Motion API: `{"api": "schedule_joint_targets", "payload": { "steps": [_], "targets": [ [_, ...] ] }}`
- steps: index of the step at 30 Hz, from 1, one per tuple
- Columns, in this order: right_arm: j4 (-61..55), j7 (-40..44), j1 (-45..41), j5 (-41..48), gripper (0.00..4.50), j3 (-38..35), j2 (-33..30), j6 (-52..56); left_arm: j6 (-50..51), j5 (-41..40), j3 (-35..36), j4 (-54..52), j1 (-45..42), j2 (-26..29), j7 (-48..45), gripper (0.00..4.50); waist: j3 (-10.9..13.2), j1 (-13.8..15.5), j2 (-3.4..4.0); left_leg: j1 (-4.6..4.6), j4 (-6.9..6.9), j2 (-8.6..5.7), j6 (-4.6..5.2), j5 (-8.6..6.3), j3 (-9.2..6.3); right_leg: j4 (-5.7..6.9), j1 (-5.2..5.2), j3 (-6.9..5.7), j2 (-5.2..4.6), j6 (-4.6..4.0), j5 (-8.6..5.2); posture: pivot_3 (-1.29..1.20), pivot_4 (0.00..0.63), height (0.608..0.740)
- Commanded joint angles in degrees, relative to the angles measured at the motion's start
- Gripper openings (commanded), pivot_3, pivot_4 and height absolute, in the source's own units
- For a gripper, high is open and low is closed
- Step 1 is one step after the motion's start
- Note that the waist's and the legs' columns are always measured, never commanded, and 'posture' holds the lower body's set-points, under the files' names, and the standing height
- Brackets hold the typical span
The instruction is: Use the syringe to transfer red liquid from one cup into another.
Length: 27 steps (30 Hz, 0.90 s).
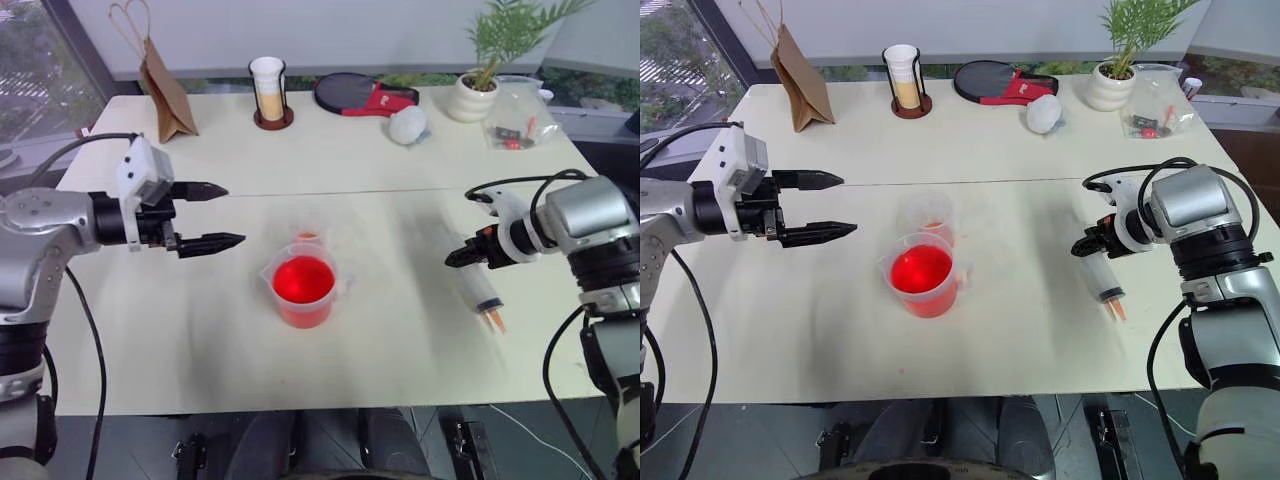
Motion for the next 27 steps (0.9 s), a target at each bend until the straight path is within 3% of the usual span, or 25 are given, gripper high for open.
{"api": "schedule_joint_targets", "payload": {
  "steps": [1,4,8,11,15,21,27],
  "targets": [
    [-7.7,4.8,-12.5,10.4,1.42,-16.6,3.4,-11.6,-1.6,-0.3,2.4,4.8,-4.1,1.3,-1.5,4.5,0.2,-0.2,0.25,-0.02,-0.03,0.01,0.0,0.01,0.08,0.07,-0.11,0.01,0.0,0.0,0.0,0.0,0.15,0.739],
    [-17.1,5.1,-14.2,20.6,1.42,-27.5,9.8,-14.7,-2.5,0.9,0.6,9.6,-8.9,1.4,-3.2,4.5,0.2,0.4,-0.02,-0.26,-0.09,0.06,-0.11,0.07,0.09,0.73,-0.73,-0.04,-0.01,0.01,0.0,0.0,0.15,0.739],
    [-26.1,-3.4,-9.6,26.1,1.42,-32.2,22.3,-18.3,-4.0,3.1,-1.7,15.1,-13.8,0.9,-5.5,4.5,-0.3,0.3,-0.87,-0.32,-0.1,0.09,-0.51,0.26,-0.31,0.76,-0.66,-0.35,0.04,-0.03,0.0,0.0,0.15,0.739],
    [-34.1,-4.8,-1.1,26.8,1.42,-28.5,27.8,-23.7,-4.5,4.1,-2.7,17.5,-16.1,0.6,-7.0,4.5,-0.4,0.7,-0.96,-0.34,0.16,-0.16,-0.43,0.23,-0.26,0.67,-0.44,-0.19,-0.12,-0.05,0.03,0.0,0.15,0.739],
    [-39.2,-3.0,9.8,23.5,1.42,-19.9,30.0,-31.9,-3.3,4.0,-2.8,17.1,-17.2,1.1,-8.3,4.5,-0.4,0.6,-0.96,-0.4,0.17,-0.2,-0.43,0.24,-0.32,0.79,-0.65,-0.07,-0.1,-0.04,0.03,0.0,0.15,0.739],
    [-39.6,-2.6,16.1,22.9,1.42,-15.8,29.4,-37.8,0.7,0.8,-1.2,12.8,-19.4,0.7,-8.4,4.5,-0.4,0.0,-0.95,-0.4,0.09,-0.1,-0.51,0.29,-0.27,0.84,-0.71,-0.07,-0.02,-0.04,0.03,0.0,0.15,0.739],
    [-40.6,-2.8,20.7,21.3,1.42,-11.6,29.6,-41.0,6.0,-5.9,0.2,8.7,-25.1,-3.5,-6.2,4.5,-0.4,0.2,-0.95,-0.39,0.1,-0.02,-0.55,0.31,-0.29,0.83,-0.69,-0.07,0.09,-0.03,0.03,0.0,0.15,0.739]
  ]
}}
